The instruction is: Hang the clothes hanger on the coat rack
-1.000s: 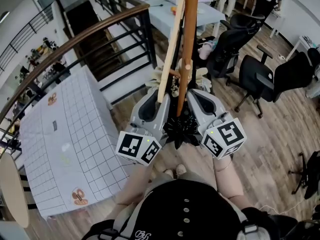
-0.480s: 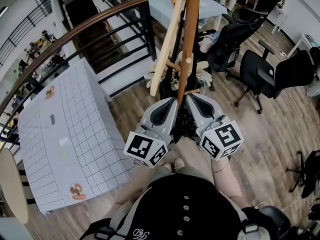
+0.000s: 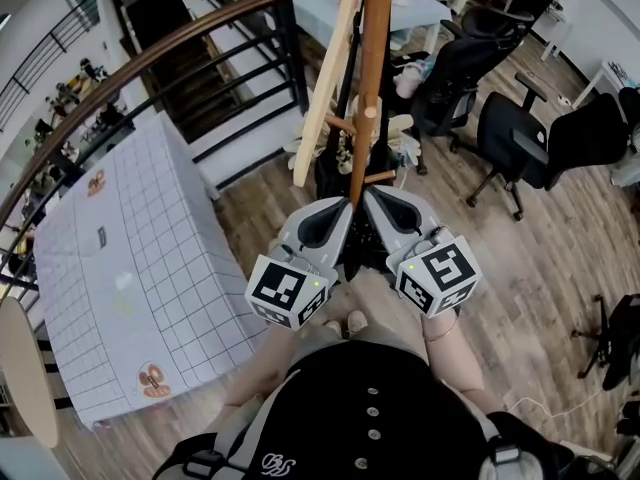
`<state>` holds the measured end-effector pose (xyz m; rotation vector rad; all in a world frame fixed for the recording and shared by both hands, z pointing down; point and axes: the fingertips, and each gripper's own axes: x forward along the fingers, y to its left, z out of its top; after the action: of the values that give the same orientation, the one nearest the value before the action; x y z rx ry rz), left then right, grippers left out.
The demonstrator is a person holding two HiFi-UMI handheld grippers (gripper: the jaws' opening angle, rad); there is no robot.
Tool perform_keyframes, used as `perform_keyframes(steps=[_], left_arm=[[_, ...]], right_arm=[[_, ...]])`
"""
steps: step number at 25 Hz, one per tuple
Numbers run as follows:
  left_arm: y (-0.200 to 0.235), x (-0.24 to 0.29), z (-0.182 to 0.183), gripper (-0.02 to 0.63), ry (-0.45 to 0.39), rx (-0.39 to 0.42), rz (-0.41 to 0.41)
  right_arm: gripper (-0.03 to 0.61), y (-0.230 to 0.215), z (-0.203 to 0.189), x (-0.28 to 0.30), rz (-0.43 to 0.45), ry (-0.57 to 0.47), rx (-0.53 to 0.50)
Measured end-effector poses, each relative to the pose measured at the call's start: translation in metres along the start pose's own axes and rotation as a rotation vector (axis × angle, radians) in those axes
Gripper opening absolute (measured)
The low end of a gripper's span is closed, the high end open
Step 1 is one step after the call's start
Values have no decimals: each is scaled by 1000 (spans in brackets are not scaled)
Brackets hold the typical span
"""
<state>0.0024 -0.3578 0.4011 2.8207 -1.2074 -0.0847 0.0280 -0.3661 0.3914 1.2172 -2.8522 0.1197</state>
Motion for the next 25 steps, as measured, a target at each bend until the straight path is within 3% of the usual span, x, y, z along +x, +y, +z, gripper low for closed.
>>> perform_keyframes(steps=[5, 10, 25], left_arm=[[-5, 4, -1, -3, 10, -9, -13], [-2, 8, 6, -2, 14, 33, -8], [7, 7, 8, -2, 5, -4, 20]], right_arm=[[-2, -1, -4, -4, 5, 18, -3], [-2, -3, -3, -5, 14, 19, -12], [-2, 2, -8, -4, 43, 38, -40]])
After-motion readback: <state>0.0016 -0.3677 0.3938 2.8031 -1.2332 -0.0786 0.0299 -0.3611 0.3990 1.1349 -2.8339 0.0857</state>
